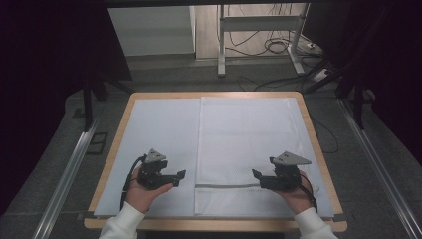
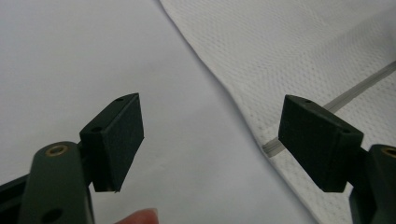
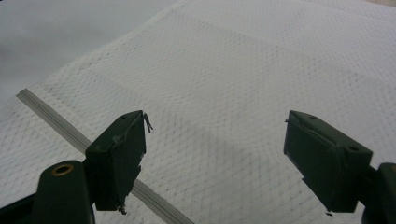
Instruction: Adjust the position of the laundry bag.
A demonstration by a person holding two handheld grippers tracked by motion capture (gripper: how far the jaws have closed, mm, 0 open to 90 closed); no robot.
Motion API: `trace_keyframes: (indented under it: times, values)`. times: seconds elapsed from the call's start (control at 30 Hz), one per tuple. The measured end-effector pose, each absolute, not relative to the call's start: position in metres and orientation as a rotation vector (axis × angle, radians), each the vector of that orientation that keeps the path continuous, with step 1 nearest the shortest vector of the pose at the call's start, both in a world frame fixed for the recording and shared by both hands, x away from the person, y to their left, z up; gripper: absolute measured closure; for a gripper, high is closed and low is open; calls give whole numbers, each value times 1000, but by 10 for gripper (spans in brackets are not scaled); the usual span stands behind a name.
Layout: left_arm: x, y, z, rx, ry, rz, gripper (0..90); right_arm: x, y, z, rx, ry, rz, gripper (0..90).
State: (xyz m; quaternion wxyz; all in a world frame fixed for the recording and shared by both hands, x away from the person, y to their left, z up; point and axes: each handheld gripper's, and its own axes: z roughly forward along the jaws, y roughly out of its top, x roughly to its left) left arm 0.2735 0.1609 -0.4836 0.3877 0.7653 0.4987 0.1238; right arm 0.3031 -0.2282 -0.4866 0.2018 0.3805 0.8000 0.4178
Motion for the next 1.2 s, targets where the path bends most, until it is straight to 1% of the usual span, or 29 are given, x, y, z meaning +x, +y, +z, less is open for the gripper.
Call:
trace_keyframes:
  times: [0.2, 0.3, 0.57, 0.7, 1.2]
  values:
    - [279, 151, -487, 1959, 1275, 284, 233, 304, -229, -487, 1061, 2233, 1161, 206]
    - [282, 147, -489, 1972, 1273, 254, 269, 304, -229, -487, 1062, 2232, 1159, 206]
    - [293, 135, -496, 1987, 1297, 224, 276, 304, -229, -485, 1063, 2224, 1158, 206]
    - [299, 127, -500, 2002, 1302, 201, 315, 304, -229, -485, 1061, 2223, 1159, 206]
    - [310, 112, -513, 2028, 1335, 157, 331, 304, -232, -482, 1063, 2203, 1148, 206]
